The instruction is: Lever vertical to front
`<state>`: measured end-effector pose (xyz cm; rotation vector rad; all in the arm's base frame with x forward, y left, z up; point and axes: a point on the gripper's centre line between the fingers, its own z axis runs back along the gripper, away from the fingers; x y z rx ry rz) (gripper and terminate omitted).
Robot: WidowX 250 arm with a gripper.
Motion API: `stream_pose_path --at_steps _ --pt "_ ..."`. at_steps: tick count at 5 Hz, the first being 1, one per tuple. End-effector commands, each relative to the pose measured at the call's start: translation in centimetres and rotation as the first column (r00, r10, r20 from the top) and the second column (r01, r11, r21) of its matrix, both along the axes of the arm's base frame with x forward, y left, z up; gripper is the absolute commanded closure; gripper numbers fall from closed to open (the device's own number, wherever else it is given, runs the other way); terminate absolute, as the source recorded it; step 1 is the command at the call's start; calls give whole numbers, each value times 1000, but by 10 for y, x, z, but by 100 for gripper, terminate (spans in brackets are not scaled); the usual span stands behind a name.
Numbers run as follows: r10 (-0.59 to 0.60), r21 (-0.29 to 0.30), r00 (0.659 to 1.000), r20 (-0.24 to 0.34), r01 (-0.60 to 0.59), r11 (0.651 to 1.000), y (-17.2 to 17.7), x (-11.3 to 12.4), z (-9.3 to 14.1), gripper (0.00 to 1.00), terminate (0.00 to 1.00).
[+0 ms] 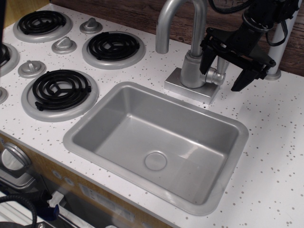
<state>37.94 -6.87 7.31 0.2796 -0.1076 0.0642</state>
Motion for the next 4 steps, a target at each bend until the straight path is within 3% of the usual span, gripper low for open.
stream_pose_path --at_steps 1,2,4 --pt "0 0 1000 0 0 1000 0 0 0 0 0" --pt "2 4 995 100 -2 1000 -1 6 5 0 0" --pt "-63 39 984 168 57 998 3 27 20 0 0"
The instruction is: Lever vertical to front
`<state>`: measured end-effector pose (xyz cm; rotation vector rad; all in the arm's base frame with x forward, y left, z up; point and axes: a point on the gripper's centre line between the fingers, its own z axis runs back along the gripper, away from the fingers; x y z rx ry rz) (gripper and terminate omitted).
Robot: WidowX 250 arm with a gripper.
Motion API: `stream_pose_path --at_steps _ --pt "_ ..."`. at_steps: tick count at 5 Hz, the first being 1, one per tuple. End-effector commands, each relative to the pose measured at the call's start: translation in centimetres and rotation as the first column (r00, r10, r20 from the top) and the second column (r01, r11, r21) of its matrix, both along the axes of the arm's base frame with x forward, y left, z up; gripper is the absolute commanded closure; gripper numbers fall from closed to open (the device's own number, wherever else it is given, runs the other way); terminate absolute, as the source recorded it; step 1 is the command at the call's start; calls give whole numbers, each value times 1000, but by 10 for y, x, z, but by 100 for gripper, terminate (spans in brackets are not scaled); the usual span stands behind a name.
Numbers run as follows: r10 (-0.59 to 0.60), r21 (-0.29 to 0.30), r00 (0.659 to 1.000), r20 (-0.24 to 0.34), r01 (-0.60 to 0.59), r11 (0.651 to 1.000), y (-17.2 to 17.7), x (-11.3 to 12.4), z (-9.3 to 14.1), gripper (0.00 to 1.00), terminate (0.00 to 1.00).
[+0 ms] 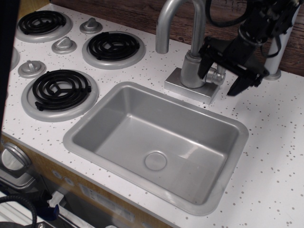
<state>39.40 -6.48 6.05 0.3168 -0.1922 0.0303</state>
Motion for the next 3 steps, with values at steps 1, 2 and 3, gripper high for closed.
stream_pose_path --at_steps 1,2,3 --pt "-31 15 994 108 30 999 2 23 37 0 0" --pt "-38 21 993 115 36 999 4 28 40 0 0" --pt "-44 25 990 132 41 999 5 32 37 0 0"
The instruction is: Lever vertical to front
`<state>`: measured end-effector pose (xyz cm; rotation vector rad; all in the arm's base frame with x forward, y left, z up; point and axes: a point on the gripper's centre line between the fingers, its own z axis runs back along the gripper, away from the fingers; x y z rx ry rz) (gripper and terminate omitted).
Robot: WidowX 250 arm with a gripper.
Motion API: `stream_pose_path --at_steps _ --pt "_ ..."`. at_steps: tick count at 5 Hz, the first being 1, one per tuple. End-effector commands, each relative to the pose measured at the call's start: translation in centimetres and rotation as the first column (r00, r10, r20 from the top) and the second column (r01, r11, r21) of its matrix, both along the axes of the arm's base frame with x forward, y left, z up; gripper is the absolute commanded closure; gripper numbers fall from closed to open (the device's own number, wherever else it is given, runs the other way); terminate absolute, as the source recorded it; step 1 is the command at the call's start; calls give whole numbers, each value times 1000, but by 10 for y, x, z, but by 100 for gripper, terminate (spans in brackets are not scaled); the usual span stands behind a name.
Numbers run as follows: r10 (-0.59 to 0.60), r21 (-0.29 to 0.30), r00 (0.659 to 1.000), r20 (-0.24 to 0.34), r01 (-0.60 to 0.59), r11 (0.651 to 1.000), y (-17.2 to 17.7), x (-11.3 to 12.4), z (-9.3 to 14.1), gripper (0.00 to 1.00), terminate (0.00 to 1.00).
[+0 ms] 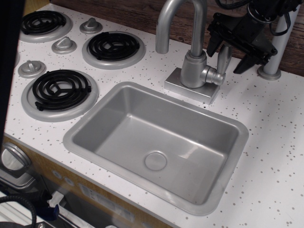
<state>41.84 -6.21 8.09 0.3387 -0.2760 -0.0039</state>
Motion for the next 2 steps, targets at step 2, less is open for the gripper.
stream_pose_path --at_steps 2 --pt "-6 -22 999 48 7 1000 2 14 12 100 0"
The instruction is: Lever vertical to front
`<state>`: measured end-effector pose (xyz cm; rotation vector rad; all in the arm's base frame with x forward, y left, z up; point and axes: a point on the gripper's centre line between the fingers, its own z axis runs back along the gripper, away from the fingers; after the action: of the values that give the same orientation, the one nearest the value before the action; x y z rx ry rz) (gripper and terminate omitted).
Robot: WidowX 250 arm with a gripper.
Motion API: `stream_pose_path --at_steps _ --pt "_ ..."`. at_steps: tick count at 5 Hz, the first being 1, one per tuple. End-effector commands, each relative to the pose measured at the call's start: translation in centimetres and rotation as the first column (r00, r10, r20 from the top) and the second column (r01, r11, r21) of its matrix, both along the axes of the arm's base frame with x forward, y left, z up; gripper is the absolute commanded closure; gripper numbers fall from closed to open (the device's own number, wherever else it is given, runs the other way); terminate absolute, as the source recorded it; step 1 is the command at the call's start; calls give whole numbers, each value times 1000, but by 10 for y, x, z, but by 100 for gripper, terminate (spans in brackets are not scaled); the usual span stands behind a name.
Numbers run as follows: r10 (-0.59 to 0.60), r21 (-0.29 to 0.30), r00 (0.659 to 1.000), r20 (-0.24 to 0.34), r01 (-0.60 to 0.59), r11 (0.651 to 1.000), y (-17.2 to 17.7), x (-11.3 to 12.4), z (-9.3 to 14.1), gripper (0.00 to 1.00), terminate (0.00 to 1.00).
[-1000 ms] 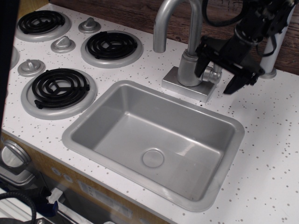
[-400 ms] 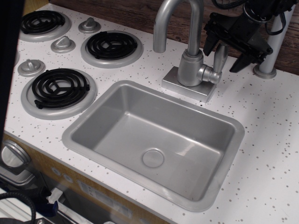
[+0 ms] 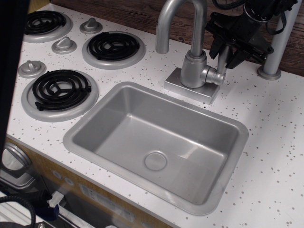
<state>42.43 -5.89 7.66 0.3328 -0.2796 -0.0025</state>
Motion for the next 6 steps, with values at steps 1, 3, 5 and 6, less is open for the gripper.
stream_pose_path --at_steps 1,3,5,6 --pt "28 -44 999 19 -28 999 -6 -4 8 100 0" --pt "102 -94 991 -84 -110 989 -15 -43 -5 100 0" --pt "106 -176 978 -178 -137 975 -16 -58 -27 100 0" --pt "97 -197 978 -183 -133 971 -16 -58 -32 100 0"
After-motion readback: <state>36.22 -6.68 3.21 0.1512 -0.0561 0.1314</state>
